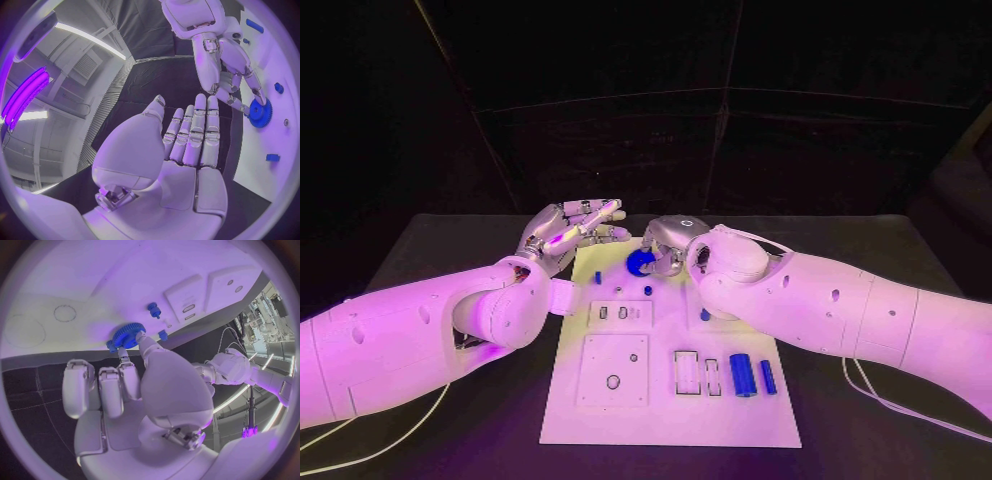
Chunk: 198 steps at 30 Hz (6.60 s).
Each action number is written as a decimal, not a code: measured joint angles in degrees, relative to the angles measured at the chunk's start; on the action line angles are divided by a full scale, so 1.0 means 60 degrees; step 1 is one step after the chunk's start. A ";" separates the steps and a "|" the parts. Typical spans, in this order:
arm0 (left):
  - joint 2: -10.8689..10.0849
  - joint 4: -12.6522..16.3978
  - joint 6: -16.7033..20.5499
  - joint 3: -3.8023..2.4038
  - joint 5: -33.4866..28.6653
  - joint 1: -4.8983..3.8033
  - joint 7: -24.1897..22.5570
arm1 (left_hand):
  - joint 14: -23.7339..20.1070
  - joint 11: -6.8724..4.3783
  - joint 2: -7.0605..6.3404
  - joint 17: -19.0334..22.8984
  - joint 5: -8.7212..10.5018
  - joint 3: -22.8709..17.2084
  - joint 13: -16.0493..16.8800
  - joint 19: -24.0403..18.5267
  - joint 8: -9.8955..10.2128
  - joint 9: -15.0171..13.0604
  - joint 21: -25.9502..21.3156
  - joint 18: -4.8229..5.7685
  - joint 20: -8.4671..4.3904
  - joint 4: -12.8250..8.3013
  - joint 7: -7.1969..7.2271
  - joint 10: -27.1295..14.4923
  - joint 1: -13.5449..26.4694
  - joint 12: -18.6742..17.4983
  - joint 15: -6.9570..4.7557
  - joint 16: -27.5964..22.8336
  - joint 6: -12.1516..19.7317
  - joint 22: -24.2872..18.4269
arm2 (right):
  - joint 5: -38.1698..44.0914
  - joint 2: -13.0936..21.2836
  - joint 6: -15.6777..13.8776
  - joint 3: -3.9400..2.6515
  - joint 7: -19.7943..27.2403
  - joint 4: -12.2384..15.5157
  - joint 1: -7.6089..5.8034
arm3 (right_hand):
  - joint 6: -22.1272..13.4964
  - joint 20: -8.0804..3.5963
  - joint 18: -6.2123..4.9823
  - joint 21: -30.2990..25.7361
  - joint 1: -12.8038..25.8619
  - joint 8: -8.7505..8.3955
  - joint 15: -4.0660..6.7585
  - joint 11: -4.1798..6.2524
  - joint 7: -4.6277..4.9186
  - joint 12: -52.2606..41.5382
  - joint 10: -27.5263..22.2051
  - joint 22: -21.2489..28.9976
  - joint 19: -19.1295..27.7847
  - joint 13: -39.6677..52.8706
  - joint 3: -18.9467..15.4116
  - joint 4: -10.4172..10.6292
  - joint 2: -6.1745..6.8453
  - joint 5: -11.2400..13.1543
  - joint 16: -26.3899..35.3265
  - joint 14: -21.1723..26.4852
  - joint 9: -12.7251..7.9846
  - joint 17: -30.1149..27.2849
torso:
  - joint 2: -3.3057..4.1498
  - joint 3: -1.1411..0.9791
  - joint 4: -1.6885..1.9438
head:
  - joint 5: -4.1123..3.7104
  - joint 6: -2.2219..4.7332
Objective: Assemble the parts on the task board
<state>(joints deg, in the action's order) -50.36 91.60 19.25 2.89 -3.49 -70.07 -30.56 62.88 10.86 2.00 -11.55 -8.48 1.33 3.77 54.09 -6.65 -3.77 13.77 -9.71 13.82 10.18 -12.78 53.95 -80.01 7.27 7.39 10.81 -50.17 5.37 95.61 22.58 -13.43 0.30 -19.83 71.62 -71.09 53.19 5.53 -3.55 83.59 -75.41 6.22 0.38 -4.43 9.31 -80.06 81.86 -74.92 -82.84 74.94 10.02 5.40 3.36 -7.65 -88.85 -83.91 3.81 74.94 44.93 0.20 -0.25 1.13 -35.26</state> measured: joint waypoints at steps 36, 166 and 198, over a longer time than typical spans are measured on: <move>-0.0093 -0.0031 -0.0028 0.0002 0.0000 0.0000 0.0098 | 0.0000 0.0000 0.0039 -0.0013 0.0000 -0.0001 0.0000 0.0000 0.0035 0.0000 -0.0039 0.0000 0.0000 -0.0053 0.0000 0.0000 -0.0039 -0.0037 0.0000 -0.0063 0.0000 -0.0030 | -0.1132 0.1374 -0.1229 0.0009 0.0702 0.1033 0.0007 | -0.0183 0.0171 0.0000 0.0112 0.0369 -0.0347 -0.0133 -0.0083 0.0103 -0.0031 -0.0012 0.0002 -0.0101 0.0000 -0.1512 0.1167 -0.0346 -0.1260 0.0000 -0.0040 0.0032 -0.0003 | -0.0027 -0.0003 -0.0031 | -0.0038 0.0157; 0.0191 -0.0481 -0.0094 0.0012 0.0000 0.0007 0.0047 | 0.0170 -0.0223 0.0181 -0.0271 0.0000 -0.0133 0.0000 0.0224 -0.0040 -0.0001 -0.0108 0.0001 -0.0086 -0.0395 0.0069 0.0530 -0.0181 -0.0029 -0.0103 -0.0181 -0.0443 -0.0114 | -0.4692 0.3644 -0.0163 0.0019 0.4002 -0.0304 0.0396 | 0.0748 0.0069 0.0000 0.0044 -0.1425 0.0007 -0.0048 0.0076 -0.0117 0.0184 -0.0130 0.0003 0.0000 0.0022 -0.1150 -0.0511 -0.0519 -0.0924 0.0053 -0.0021 0.0076 -0.0003 | -0.0134 -0.0053 -0.0225 | -0.0043 -0.0093; 0.0084 -0.0518 -0.0096 0.0012 0.0000 0.0007 0.0049 | 0.0170 -0.0223 0.0239 -0.0283 0.0000 -0.0159 0.0001 0.0224 -0.0040 -0.0001 -0.0108 0.0000 -0.0085 -0.0421 0.0069 0.0530 -0.0239 -0.0029 -0.0103 -0.0181 -0.0443 -0.0126 | -0.4775 0.4193 -0.1518 0.0014 0.3645 0.1201 0.0390 | 0.1279 -0.0141 0.0000 0.0081 -0.1305 0.0274 0.0162 0.0298 -0.0326 0.0138 -0.0045 0.0004 -0.0134 0.0021 -0.0568 -0.0581 -0.0873 -0.0780 0.0007 -0.0024 0.0112 -0.0006 | -0.0156 -0.0042 -0.0233 | -0.0085 -0.0081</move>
<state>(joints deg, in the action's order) -49.86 88.50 18.68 2.96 -3.49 -70.03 -30.27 63.90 9.52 3.44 -13.25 -8.48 0.38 3.78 55.43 -6.89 -3.78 13.13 -9.71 13.31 7.66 -12.37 57.13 -81.44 7.09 6.77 9.72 -52.82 4.61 66.96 47.74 -22.53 0.39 2.04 78.82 -68.75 60.86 4.68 -3.56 84.08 -83.24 7.86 1.36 -2.64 7.35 -79.23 81.59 -74.90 -83.64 75.07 6.62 1.92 -1.88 -12.33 -88.81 -84.05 4.48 74.91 43.99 -0.05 -1.64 0.62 -35.75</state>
